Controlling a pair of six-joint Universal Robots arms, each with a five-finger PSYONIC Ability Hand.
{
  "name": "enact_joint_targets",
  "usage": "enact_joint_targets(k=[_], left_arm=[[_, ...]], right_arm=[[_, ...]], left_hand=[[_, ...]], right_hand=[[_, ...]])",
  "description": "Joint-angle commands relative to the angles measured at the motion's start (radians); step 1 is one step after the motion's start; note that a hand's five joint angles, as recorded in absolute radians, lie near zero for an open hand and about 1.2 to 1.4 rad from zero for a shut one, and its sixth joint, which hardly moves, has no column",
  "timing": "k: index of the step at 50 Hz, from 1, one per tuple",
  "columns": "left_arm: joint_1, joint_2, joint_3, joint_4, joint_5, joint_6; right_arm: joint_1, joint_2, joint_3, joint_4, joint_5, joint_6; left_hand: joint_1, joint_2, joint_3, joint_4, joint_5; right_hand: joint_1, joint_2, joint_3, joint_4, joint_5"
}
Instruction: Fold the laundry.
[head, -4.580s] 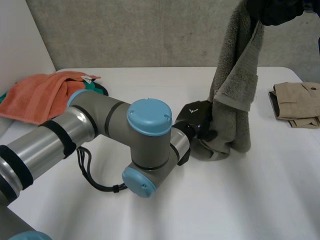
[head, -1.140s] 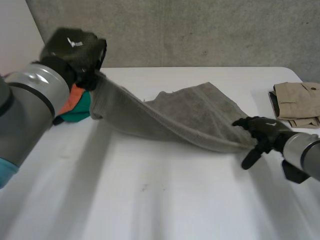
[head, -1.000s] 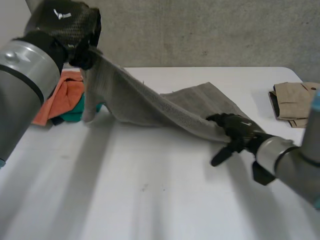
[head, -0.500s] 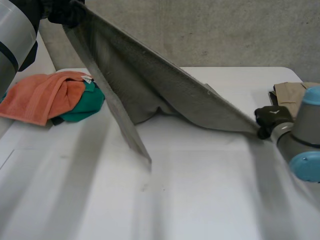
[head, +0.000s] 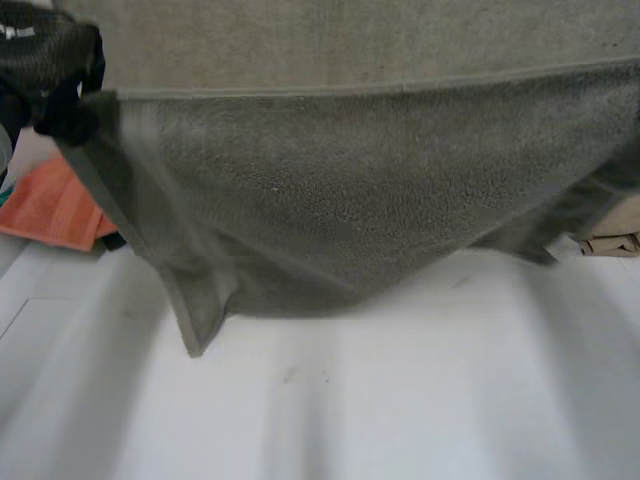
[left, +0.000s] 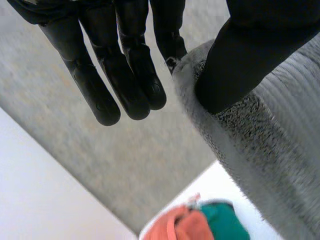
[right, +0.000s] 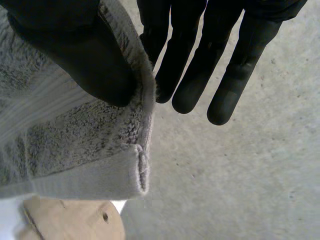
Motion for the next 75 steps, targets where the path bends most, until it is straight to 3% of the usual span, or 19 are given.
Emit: enact_joint_targets(k=[1,7,13,19,23,29,32,42,56,64,68,75], left_arm=[[0.018,-0.072,-0.073,-0.024,0.05,0.049],[0.006,-0.285,-0.027,-0.015,0.058,0.041],[-0.032,-0.547,0.206,0.064,0.029,0.049],[-0.047,-0.72,0.654,0.094,-0.121,0.085],[-0.058,-0.77,0.911,0.201,-0.14,0.101],[-0.086,-0.761,0.982,0.445,-0.15,0.095],[-0.09,-0.735,0.941,0.52,-0.158,0.087],[-0.06,-0.612,0.546,0.538,-0.146,-0.031],[-0.051,-0.632,0.036,0.594,-0.043,-0.028],[-0.055,-0.591,-0.196,0.563,-0.032,-0.02],[-0.028,-0.439,-0.347,0.491,-0.031,0.033],[0.008,-0.173,-0.617,0.224,0.009,0.34]], right_arm=[[0.018,0.164,-0.055,0.149,0.011,-0.066],[0.068,0.347,-0.075,0.144,0.034,-0.1],[0.087,0.523,-0.176,0.049,0.1,-0.103],[0.119,0.614,-0.367,-0.195,0.2,-0.103],[0.145,0.606,-0.483,-0.411,0.223,-0.083],[0.165,0.505,-0.423,-0.803,0.237,-0.008],[0.165,0.485,-0.38,-0.828,0.235,-0.003],[0.163,0.491,-0.23,-0.755,0.189,0.006],[0.153,0.74,-0.014,-0.655,0.09,-0.018],[0.15,0.685,0.156,-0.586,0.09,-0.029],[0.125,0.556,0.281,-0.465,0.085,-0.052],[0.029,0.308,0.523,-0.179,0.1,-0.276]], left_hand=[[0.242,0.198,0.204,0.198,0.239],[0.242,0.198,0.204,0.198,0.239],[0.242,0.198,0.204,0.198,0.239],[0.242,0.198,0.204,0.198,0.239],[0.242,0.198,0.204,0.198,0.239],[0.242,0.198,0.204,0.198,0.239],[0.242,0.198,0.204,0.198,0.239],[0.242,0.198,0.204,0.198,0.239],[0.242,0.198,0.204,0.198,0.239],[0.242,0.198,0.204,0.198,0.239],[0.242,0.198,0.204,0.198,0.239],[0.242,0.198,0.204,0.198,0.239]], right_hand=[[0.265,0.215,0.206,0.197,0.226],[0.265,0.215,0.206,0.197,0.226],[0.265,0.215,0.206,0.197,0.226],[0.265,0.215,0.206,0.197,0.226],[0.265,0.215,0.206,0.197,0.226],[0.265,0.215,0.206,0.197,0.226],[0.265,0.215,0.206,0.197,0.226],[0.265,0.215,0.206,0.197,0.226],[0.265,0.215,0.206,0.197,0.226],[0.265,0.215,0.206,0.197,0.226],[0.265,0.215,0.206,0.197,0.226],[0.265,0.215,0.206,0.197,0.226]])
